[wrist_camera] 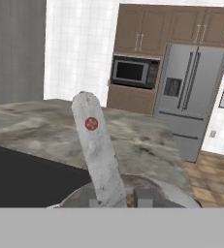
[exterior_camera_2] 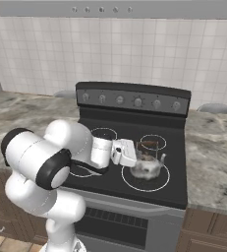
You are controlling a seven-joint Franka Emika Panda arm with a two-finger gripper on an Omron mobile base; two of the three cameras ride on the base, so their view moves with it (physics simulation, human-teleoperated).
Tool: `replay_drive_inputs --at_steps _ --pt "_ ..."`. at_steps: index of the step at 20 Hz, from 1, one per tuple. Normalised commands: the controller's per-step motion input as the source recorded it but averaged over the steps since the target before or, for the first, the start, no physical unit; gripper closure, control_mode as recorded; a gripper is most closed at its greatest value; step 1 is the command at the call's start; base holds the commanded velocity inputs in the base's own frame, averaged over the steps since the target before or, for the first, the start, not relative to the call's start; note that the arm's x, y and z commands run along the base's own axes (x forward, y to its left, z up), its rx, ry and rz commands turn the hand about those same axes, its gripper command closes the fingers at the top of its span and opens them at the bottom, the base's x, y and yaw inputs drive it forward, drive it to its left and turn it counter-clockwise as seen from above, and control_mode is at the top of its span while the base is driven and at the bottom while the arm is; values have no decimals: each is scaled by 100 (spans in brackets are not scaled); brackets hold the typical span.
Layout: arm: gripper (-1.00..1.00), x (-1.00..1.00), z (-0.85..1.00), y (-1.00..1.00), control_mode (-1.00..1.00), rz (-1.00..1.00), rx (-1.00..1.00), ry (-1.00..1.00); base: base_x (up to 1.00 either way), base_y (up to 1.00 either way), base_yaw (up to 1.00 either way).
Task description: Pick the kettle from the cabinet and place it on a stove burner. Then pick the pot from the counter and place it on another stove burner. Finally, turn both burners on.
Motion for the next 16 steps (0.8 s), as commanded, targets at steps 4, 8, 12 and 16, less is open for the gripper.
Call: replay_drive_inputs --at_steps 4,8,12,16 --pt "100 -4 -21 -6 -100 0 0 -2 0 0 0" --pt "-100 -5 -20 1 -100 0 0 -1 0 0 0" --pt "-100 0 -9 0 -100 0 0 -3 0 0 0" --pt "-100 -13 -13 0 -100 0 0 -3 0 0 0"
